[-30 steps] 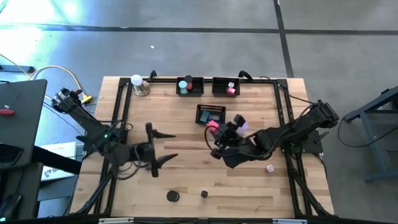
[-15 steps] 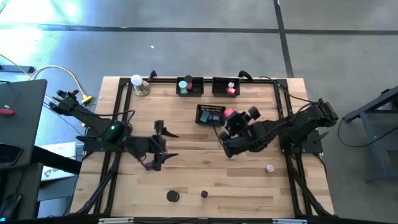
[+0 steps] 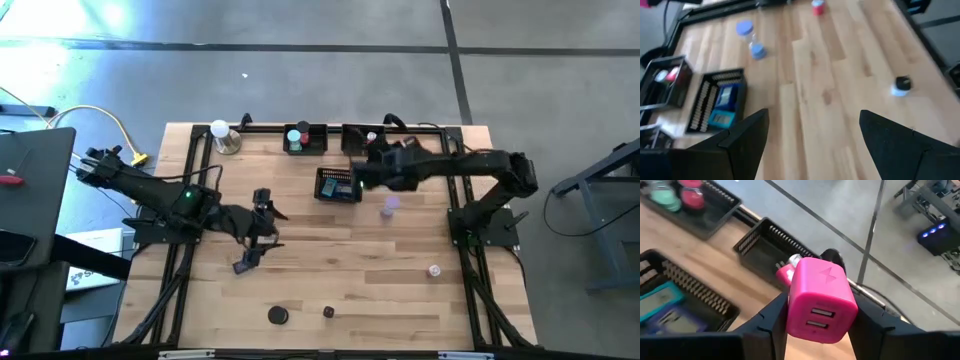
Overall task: Pick & Place Office items
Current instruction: Put the pink charger adapter into the top right black bin
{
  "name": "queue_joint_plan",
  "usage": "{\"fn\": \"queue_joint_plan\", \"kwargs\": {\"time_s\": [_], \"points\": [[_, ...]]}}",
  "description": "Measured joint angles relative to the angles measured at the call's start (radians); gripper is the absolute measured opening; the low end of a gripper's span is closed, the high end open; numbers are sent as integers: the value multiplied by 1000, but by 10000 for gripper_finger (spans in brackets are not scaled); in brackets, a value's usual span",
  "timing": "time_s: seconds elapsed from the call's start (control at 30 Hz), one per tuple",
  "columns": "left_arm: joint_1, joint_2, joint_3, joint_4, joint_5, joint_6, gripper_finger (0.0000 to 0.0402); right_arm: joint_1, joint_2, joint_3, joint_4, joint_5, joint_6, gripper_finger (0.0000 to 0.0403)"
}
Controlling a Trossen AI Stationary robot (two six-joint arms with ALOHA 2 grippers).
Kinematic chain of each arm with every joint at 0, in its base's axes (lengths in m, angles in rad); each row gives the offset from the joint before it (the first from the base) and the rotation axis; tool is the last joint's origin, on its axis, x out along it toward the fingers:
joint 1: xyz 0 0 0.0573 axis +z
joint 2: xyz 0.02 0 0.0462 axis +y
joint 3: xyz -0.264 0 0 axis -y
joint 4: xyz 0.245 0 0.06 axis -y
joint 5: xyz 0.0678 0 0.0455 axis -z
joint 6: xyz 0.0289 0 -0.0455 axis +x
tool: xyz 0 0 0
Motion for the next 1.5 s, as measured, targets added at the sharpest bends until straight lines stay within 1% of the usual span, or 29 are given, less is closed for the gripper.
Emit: {"fn": "queue_joint_plan", "kwargs": {"time_s": [0.03,0.1,0.2,0.23,0.43,0.53,0.6,0.67,0.83,1.0,1.17,1.33,1.5], "points": [[13,0,0,-10,7,-3,303,-30,0,0,27,-7,-40,150],[37,0,0,-14,54,-4,303,-87,0,0,89,-43,-124,150],[66,0,0,-13,141,8,303,-167,0,0,184,-127,-239,152],[73,0,0,-14,154,15,303,-191,1,0,213,-156,-277,152],[117,0,0,-45,163,20,303,-312,26,-3,331,-313,-417,150],[137,0,-10,-45,164,20,303,-353,48,-19,395,-352,-466,152],[145,0,-19,-38,184,24,303,-386,64,-36,420,-389,-498,153],[152,0,-31,-16,214,44,303,-407,90,-41,463,-419,-526,151],[187,0,-43,-10,221,84,303,-458,160,-48,561,-483,-603,150],[240,0,-44,7,221,84,303,-496,225,-48,654,-596,-666,155],[276,4,-44,22,221,84,303,-526,280,-47,703,-624,-725,149],[294,12,-44,47,221,84,303,-563,329,-47,713,-726,-730,160],[296,30,-45,76,221,78,303,-592,371,-47,728,-729,-774,153]]}}
